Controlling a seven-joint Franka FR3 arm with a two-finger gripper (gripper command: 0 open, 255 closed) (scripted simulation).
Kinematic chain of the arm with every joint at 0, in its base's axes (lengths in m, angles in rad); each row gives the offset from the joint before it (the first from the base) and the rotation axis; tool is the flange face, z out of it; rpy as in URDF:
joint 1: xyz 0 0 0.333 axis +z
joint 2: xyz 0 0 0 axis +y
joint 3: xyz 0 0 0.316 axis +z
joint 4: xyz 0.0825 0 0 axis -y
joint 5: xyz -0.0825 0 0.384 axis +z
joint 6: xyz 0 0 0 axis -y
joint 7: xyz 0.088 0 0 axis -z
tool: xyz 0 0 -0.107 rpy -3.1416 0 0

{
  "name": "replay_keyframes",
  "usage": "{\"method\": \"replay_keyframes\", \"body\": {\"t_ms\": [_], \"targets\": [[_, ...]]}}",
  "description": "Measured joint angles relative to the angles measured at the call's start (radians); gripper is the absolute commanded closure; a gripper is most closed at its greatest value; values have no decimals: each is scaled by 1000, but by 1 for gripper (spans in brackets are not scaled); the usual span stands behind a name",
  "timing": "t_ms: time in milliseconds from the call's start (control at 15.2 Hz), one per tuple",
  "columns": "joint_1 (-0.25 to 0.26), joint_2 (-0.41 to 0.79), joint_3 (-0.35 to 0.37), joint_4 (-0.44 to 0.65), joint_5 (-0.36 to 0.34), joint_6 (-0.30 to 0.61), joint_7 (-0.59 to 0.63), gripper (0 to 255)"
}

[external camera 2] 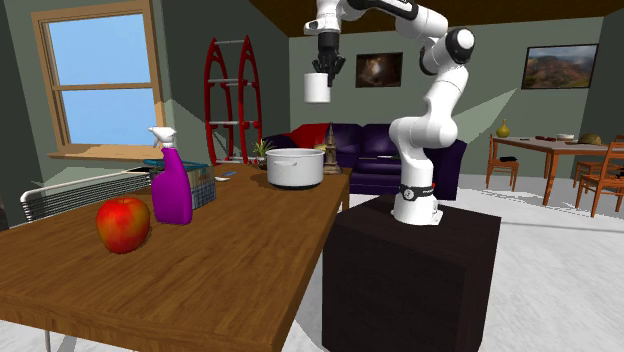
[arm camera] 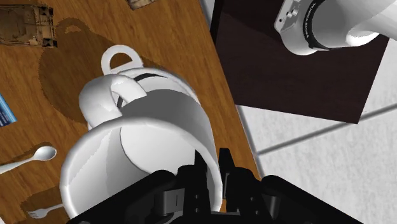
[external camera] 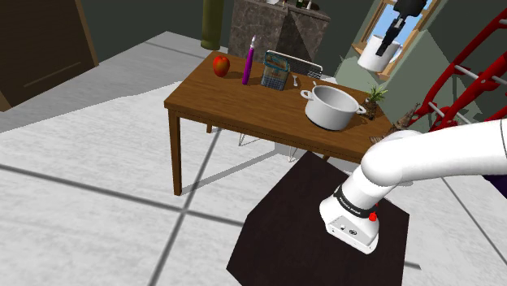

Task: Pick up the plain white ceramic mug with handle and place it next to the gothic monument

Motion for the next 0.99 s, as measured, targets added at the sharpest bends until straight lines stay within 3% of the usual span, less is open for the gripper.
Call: {"method": "replay_keyframes", "body": {"t_ms": [528, 990], "targets": [[-64, -123, -101, -5, -115, -81, -160, 255], [-86, -181, -135, -112, -155, -24, -175, 255]]}}
